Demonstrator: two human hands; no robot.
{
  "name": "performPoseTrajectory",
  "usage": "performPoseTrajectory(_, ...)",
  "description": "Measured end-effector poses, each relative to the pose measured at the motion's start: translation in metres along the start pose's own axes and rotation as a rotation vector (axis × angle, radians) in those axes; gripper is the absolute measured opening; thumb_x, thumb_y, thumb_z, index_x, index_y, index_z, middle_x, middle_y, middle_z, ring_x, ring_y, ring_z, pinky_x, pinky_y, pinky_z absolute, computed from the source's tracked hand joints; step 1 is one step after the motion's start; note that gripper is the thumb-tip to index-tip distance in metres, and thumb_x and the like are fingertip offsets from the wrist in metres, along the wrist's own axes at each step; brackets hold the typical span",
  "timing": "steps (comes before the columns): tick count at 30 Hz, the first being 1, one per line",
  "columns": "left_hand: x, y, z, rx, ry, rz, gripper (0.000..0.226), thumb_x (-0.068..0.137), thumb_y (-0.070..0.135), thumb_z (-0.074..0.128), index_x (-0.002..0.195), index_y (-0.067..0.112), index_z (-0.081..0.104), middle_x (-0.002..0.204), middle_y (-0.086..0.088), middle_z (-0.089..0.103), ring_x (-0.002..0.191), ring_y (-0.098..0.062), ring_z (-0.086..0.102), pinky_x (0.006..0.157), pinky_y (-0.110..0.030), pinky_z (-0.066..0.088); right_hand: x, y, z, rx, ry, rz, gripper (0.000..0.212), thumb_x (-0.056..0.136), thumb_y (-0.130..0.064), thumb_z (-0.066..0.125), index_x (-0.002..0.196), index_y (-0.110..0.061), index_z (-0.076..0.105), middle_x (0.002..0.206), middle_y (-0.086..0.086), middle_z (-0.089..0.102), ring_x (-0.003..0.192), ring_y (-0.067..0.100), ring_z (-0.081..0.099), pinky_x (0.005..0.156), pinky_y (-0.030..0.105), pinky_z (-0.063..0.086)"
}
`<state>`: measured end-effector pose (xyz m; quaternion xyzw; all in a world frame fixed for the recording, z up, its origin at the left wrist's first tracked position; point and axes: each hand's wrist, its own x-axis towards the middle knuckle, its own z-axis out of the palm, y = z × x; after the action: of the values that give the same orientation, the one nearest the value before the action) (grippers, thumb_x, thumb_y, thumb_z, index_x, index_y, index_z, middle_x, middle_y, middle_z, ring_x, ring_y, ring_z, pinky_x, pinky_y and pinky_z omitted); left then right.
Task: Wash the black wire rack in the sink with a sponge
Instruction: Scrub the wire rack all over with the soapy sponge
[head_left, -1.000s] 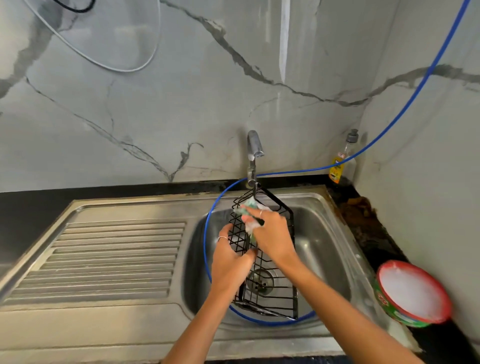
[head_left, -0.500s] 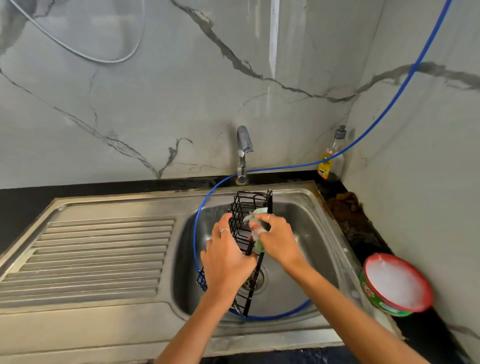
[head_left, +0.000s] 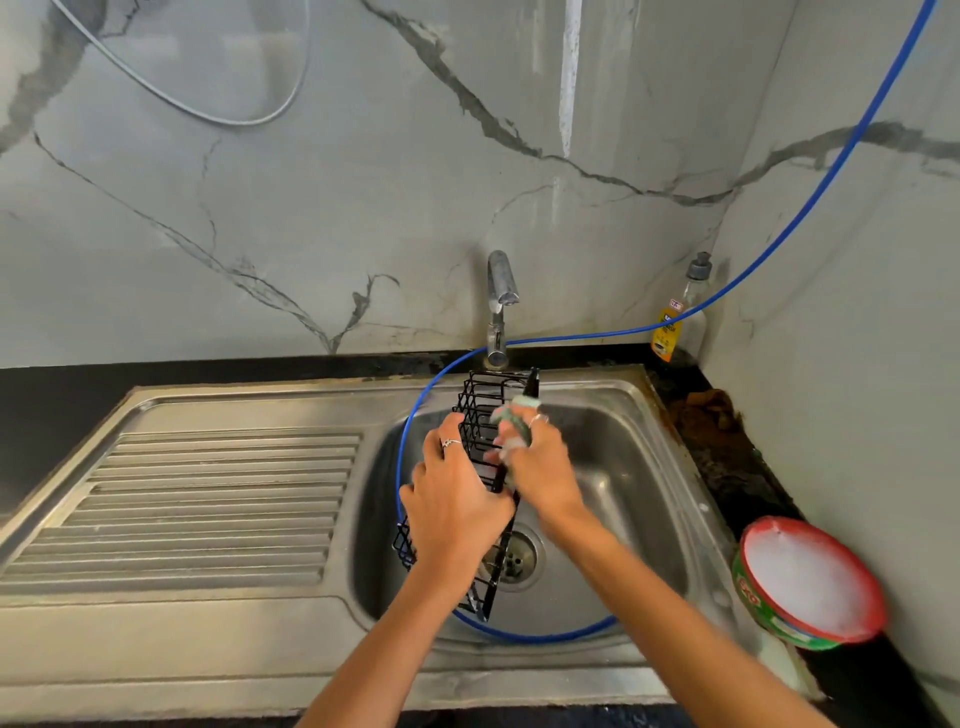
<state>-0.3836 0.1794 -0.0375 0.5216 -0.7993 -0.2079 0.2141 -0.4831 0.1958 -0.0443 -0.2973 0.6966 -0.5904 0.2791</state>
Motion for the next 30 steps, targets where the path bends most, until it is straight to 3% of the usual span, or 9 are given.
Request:
performPoseTrajectory(5, 0.003, -0.003, -0.003, 0.039, -0.117, -0.024, 0.099, 0.074, 0.041, 0.07, 0.149, 0.027, 0.006, 0.152, -0.01, 0.023, 0.131, -0.036, 0.039, 0.102, -0.05, 0.034, -0.001, 0.0, 0.008, 0.148, -0.063, 0.042, 0.024, 0.09, 0.006, 0.048, 0.102, -0.008, 0.062, 0.1, 0.007, 0.065, 0.067, 0.007, 0.063, 0.064, 0.021, 0.054)
performPoseTrajectory(8, 0.008, -0.011, -0.01, -0.276, -0.279, 0.0, 0.112, 0.072, 0.039, 0.076, 0.151, 0.026, -0.002, 0.154, -0.008, 0.016, 0.138, -0.028, 0.031, 0.11, -0.039, 0.031, 0.01, -0.013, 0.005, 0.087, -0.099, -0.038, 0.027, 0.086, 0.01, 0.049, 0.093, -0.011, 0.064, 0.088, 0.002, 0.062, 0.063, 0.007, 0.058, 0.06, 0.017, 0.049)
performPoseTrajectory(12, 0.016, -0.025, -0.026, -0.451, -0.32, 0.008, 0.089, 0.086, 0.048, 0.063, 0.152, 0.022, 0.008, 0.157, -0.005, 0.021, 0.142, -0.017, 0.027, 0.115, -0.032, 0.025, 0.021, -0.035, -0.018, -0.029, -0.312, -0.109, 0.035, 0.085, 0.017, 0.048, 0.092, -0.015, 0.063, 0.097, 0.001, 0.061, 0.078, 0.011, 0.057, 0.065, 0.019, 0.051)
performPoseTrajectory(16, 0.042, -0.032, -0.046, -0.2, -0.093, 0.167, 0.084, 0.088, 0.038, 0.064, 0.152, 0.02, 0.014, 0.155, -0.009, 0.021, 0.142, -0.027, 0.026, 0.115, -0.04, 0.024, 0.037, -0.056, -0.046, -0.18, -0.539, -0.199, 0.05, 0.08, 0.024, 0.042, 0.102, -0.02, 0.056, 0.096, 0.012, 0.056, 0.074, 0.013, 0.053, 0.057, 0.023, 0.044)
performPoseTrajectory(21, 0.075, -0.011, -0.082, 0.311, -0.07, 0.543, 0.096, 0.08, 0.062, 0.06, 0.153, 0.032, 0.007, 0.161, 0.003, -0.007, 0.148, -0.021, -0.009, 0.119, -0.053, 0.002, 0.044, -0.081, -0.065, -0.3, -0.76, -0.251, 0.057, 0.086, 0.012, 0.053, 0.121, -0.031, 0.045, 0.099, 0.017, 0.053, 0.068, 0.018, 0.048, 0.056, 0.025, 0.044)
performPoseTrajectory(23, 0.087, 0.001, -0.093, 0.502, -0.126, 0.692, 0.082, 0.08, 0.065, 0.056, 0.149, 0.029, 0.03, 0.159, 0.002, 0.016, 0.148, -0.019, 0.004, 0.119, -0.05, 0.005, 0.045, -0.088, -0.065, -0.344, -0.81, -0.234, 0.057, 0.086, 0.008, 0.057, 0.125, -0.031, 0.042, 0.098, 0.019, 0.055, 0.068, 0.019, 0.046, 0.058, 0.025, 0.045)
performPoseTrajectory(25, 0.096, 0.016, -0.103, 0.535, -0.24, 0.72, 0.057, 0.082, 0.059, 0.06, 0.126, 0.021, 0.06, 0.125, -0.001, 0.06, 0.12, -0.019, 0.052, 0.1, -0.033, 0.038, 0.046, -0.094, -0.063, -0.443, -0.834, -0.236, 0.056, 0.084, 0.009, 0.058, 0.125, -0.026, 0.043, 0.105, 0.019, 0.057, 0.07, 0.018, 0.05, 0.061, 0.028, 0.047)
performPoseTrajectory(27, 0.099, 0.027, -0.106, 0.444, -0.481, 0.629, 0.036, 0.085, 0.046, 0.067, 0.096, 0.012, 0.068, 0.078, 0.0, 0.066, 0.067, -0.009, 0.059, 0.06, -0.02, 0.041, 0.044, -0.1, -0.06, -0.562, -0.851, -0.276, 0.051, 0.082, 0.01, 0.058, 0.121, -0.021, 0.048, 0.103, 0.01, 0.058, 0.073, 0.016, 0.054, 0.064, 0.028, 0.05)
performPoseTrajectory(30, 0.097, 0.025, -0.099, 0.102, -0.876, 0.41, 0.02, 0.091, 0.03, 0.063, 0.082, 0.013, 0.06, 0.072, 0.0, 0.069, 0.061, -0.006, 0.066, 0.063, -0.016, 0.046, 0.042, -0.104, -0.059, -0.66, -0.847, -0.351, 0.039, 0.084, 0.007, 0.057, 0.112, -0.02, 0.054, 0.09, -0.005, 0.059, 0.071, 0.013, 0.056, 0.067, 0.028, 0.051)
